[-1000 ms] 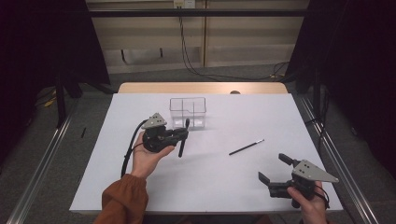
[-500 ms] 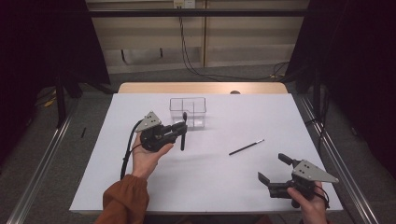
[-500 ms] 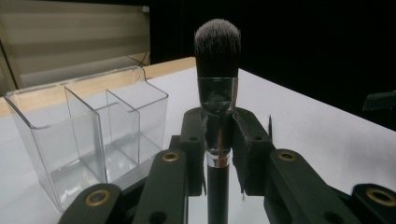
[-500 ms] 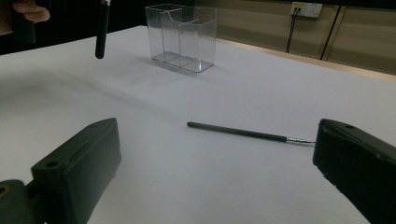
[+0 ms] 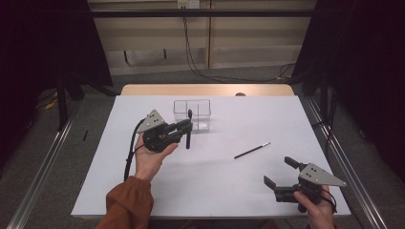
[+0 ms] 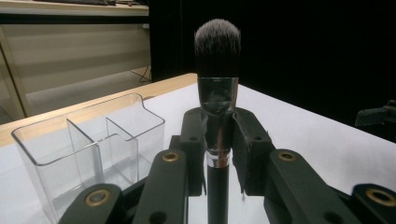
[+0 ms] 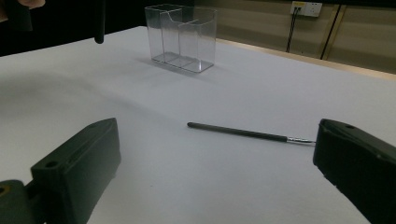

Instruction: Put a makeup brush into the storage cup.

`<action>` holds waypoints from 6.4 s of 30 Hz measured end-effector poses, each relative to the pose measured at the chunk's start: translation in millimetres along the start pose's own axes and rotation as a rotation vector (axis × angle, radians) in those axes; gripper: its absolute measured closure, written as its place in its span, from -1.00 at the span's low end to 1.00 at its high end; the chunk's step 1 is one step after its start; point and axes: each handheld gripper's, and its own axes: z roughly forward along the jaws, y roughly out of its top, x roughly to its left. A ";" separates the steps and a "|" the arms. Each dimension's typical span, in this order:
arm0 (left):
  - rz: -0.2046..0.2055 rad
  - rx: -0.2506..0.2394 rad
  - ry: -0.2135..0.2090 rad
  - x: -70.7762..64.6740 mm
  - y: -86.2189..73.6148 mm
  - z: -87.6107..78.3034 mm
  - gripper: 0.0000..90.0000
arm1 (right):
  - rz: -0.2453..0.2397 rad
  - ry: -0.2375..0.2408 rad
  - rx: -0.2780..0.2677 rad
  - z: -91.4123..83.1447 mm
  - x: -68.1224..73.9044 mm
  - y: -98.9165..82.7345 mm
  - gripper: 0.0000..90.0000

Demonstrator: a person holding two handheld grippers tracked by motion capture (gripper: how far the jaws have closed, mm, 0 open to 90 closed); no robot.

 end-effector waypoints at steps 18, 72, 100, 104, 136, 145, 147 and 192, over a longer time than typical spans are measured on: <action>0.020 -0.003 0.002 -0.2 23.0 28.4 0.68 | 0.007 0.005 0.001 0.3 -0.4 -0.1 -0.99; 0.041 -0.059 0.126 33.8 63.6 96.1 0.68 | 0.018 0.010 0.000 -1.6 -1.1 -0.8 -1.00; 0.048 -0.026 0.144 46.7 50.0 110.2 0.68 | 0.021 0.009 0.001 -1.3 -1.4 -1.2 -1.00; 0.036 -0.032 0.158 49.5 48.2 112.2 0.68 | 0.020 0.014 0.003 -1.5 -1.1 -1.3 -1.00; 0.029 0.053 0.143 55.8 17.6 122.5 0.68 | 0.018 0.016 0.006 -0.9 -1.2 -1.5 -1.00; 0.025 0.070 0.149 57.7 9.6 122.5 0.68 | 0.017 0.016 0.007 -0.9 -1.4 -1.5 -1.00; 0.020 0.072 0.150 58.5 9.0 121.6 0.68 | 0.018 0.016 0.007 -1.0 -1.2 -1.5 -1.00; -0.049 0.052 0.198 61.8 10.2 99.1 -0.82 | 0.017 0.015 0.008 -0.5 -1.2 -1.3 -1.00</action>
